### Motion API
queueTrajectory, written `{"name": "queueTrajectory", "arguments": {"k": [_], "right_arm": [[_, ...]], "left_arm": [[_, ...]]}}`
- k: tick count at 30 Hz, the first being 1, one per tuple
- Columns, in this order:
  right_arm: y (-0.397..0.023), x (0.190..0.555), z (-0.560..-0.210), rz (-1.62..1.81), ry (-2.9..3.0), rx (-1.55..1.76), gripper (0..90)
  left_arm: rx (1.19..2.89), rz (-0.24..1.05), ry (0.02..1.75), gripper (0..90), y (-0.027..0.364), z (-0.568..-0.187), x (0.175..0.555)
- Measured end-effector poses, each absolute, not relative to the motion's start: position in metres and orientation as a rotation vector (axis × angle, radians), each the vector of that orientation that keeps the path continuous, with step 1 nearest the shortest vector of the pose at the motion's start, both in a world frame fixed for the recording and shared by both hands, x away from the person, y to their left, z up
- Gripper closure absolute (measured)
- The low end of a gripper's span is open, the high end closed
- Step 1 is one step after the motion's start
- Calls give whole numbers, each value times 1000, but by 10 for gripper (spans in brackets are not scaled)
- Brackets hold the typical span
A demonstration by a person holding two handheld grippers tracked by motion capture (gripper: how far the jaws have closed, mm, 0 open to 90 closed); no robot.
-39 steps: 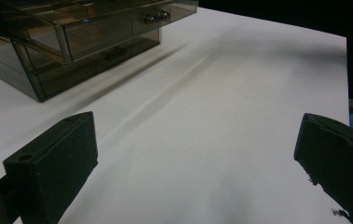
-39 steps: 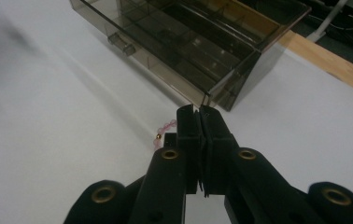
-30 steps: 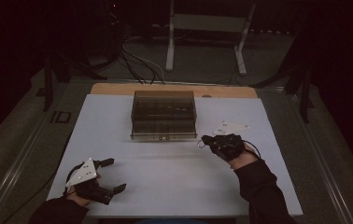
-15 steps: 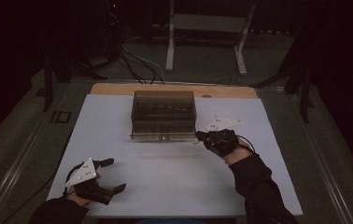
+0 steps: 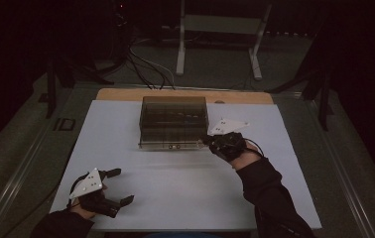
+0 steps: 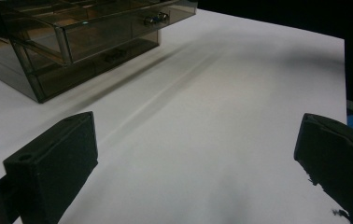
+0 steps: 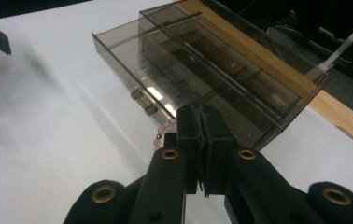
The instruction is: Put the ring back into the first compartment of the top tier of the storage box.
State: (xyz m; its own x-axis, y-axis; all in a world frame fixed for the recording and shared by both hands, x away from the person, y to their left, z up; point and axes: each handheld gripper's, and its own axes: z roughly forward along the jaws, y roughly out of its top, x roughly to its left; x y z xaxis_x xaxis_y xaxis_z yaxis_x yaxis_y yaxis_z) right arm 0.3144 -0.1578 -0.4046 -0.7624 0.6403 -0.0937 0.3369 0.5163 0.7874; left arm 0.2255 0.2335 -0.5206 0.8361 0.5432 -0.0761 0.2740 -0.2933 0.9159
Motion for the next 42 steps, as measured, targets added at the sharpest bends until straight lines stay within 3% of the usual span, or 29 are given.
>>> {"name": "queueTrajectory", "arguments": {"k": [42], "right_arm": [[-102,340,-391,1230,2382,726,880]], "left_arm": [[1891,298,608,11,234,-520,224]]}}
